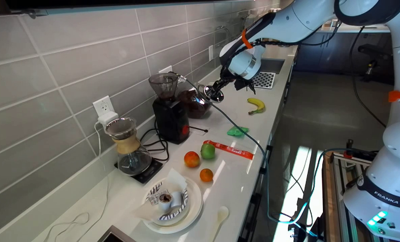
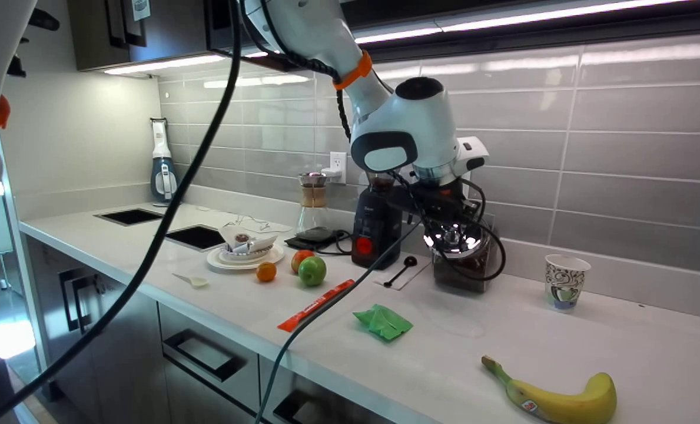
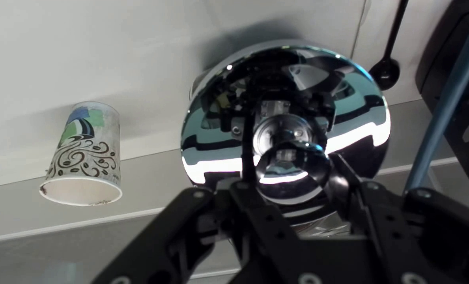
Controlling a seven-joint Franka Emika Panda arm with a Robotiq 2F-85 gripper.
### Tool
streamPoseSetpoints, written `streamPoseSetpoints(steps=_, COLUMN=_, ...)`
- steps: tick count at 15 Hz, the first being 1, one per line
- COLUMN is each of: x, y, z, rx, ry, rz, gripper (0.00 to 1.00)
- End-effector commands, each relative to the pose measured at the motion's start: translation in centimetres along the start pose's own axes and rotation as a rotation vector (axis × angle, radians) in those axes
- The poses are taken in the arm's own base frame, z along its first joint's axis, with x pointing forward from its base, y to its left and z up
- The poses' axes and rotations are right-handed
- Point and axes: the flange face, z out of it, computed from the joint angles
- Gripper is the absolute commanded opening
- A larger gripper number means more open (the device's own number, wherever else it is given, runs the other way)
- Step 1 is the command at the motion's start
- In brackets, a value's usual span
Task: Put the silver lid on the glass container.
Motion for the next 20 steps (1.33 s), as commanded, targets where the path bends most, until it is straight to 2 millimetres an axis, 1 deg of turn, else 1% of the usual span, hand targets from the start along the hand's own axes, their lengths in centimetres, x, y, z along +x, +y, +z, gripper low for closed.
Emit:
streamPoseSetpoints(steps=1, x=1.0, y=0.9, z=0.7, rx=0.009, ry=0.063, rz=0.019, gripper=0.21)
streamPoseSetpoints(steps=4, x=1.5, y=1.5, z=1.1, rx=0.013, ry=0.088, rz=0.020, gripper=0.21)
streamPoseSetpoints(steps=8, x=1.3, y=1.8, z=2.1, rx=0.029, ry=0.093, rz=0.013, gripper=0.21)
streamPoseSetpoints(steps=13, x=1.4, y=1.8, z=3.1, rx=0.053, ry=0.105, rz=0.023, gripper=0.21)
streamPoseSetpoints(steps=20, x=1.9, y=1.7, z=3.5, rx=0.072, ry=0.124, rz=0.029, gripper=0.21)
